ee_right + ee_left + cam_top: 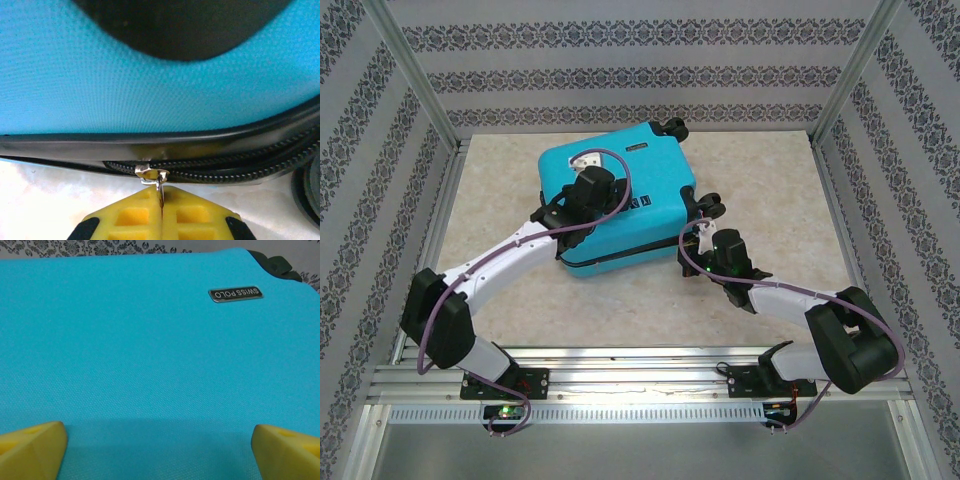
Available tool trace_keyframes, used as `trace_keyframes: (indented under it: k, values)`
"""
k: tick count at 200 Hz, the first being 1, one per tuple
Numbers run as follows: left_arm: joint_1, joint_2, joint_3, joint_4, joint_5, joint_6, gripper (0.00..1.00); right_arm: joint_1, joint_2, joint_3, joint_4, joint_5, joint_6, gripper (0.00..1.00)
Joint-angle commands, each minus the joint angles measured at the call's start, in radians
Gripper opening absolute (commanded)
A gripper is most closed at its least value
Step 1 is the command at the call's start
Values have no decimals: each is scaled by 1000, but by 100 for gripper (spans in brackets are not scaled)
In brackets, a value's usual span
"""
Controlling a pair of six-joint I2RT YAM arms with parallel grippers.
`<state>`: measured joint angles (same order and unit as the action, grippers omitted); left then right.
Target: Pack the luggage
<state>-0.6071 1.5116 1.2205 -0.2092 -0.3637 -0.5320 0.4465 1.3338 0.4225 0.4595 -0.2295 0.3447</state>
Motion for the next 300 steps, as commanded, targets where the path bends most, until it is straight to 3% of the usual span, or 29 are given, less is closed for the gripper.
trace_keyframes:
  k: [1,57,90,125,168,188,221,300]
  values:
    - [58,-5,-48,-60,-11,-32,95,-44,-12,16,-31,66,16,0]
    - [75,-3,-66,-42,9,-18,95,-38,-3,37,-3,-62,-23,0]
    - [72,-25,-37,-1,115,101,94,6,10,39,25,-77,-45,0]
    - [14,5,111,-27,210,272,94,11,16,33,52,-91,-45,0]
    - [-88,151,349,-131,340,427,95,12,8,19,66,-101,-48,0]
    - [-133,250,507,-236,322,464,95,12,2,9,76,-100,-40,0]
    - [-166,446,830,-505,215,395,93,12,-2,6,85,-104,-32,0]
    - [-252,763,1264,-792,49,369,93,12,-13,-6,89,-115,-29,0]
